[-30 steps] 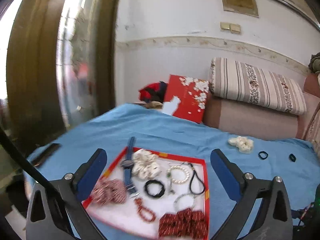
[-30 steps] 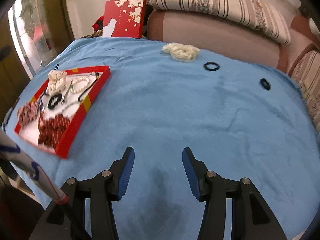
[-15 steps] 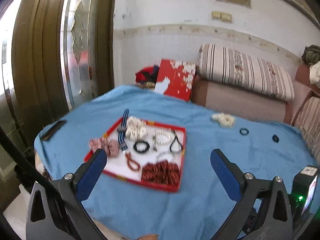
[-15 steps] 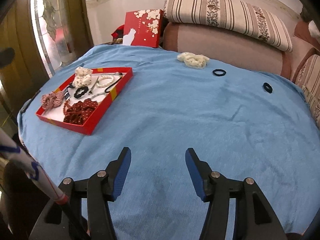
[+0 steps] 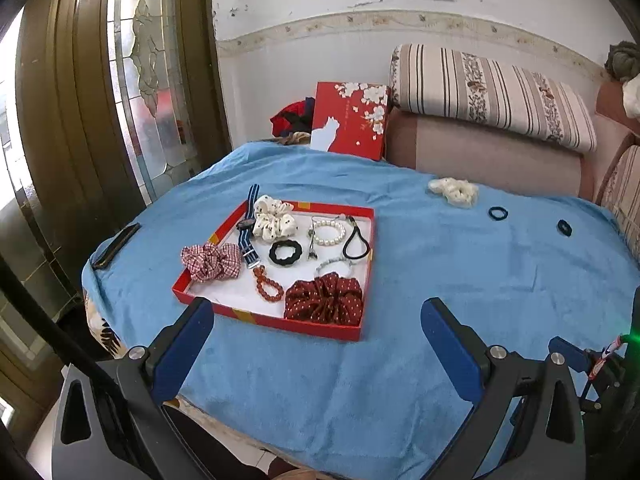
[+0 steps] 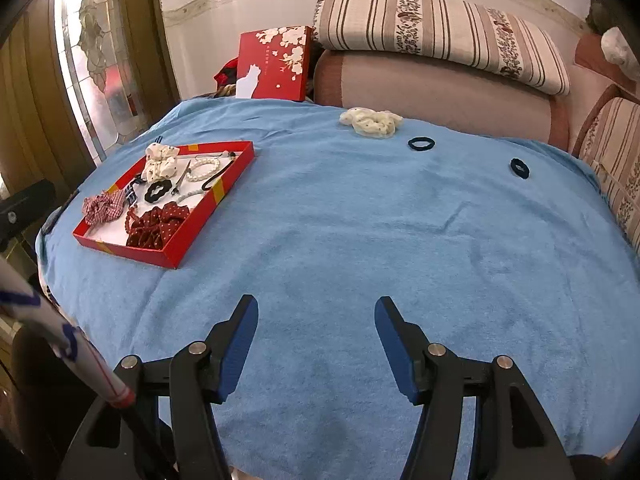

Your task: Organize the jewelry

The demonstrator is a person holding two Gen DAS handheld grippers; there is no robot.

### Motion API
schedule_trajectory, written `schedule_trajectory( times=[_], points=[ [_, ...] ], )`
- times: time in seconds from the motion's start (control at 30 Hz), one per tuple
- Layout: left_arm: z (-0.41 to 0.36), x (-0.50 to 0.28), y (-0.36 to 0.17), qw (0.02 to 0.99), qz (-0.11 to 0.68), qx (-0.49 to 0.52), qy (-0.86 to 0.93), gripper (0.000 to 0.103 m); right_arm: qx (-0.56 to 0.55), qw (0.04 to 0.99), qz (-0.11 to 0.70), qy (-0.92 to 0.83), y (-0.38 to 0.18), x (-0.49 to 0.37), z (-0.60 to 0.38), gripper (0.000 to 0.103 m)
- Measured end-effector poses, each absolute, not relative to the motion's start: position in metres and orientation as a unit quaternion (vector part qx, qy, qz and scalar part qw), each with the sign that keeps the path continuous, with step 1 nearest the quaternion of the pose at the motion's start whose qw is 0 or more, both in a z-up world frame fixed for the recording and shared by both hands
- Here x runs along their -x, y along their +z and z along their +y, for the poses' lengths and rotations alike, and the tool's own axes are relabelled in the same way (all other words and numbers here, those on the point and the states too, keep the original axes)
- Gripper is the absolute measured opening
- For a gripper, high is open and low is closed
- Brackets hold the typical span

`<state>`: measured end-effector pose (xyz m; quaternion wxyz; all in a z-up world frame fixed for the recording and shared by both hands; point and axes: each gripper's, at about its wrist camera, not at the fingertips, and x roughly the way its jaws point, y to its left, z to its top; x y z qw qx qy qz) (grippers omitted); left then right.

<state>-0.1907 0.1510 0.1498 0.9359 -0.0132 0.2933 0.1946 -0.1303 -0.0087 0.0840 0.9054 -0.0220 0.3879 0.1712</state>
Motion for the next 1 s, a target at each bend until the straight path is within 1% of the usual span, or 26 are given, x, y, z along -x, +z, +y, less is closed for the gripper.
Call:
schedule_trajectory(
  times=[0.43, 1.0],
  points=[
    [0.168, 0.190, 0.139, 0.932, 0.311, 0.034, 0.182, 0.103, 0.062, 0.902, 0.394, 0.165, 0.086, 0.131, 0.013, 0.067],
    [0.189, 0.198, 0.145, 0.931, 0.312, 0.072, 0.177, 0.103, 0.092, 0.900, 0.393, 0.167, 0.092, 0.135, 0.031, 0.068]
  ],
)
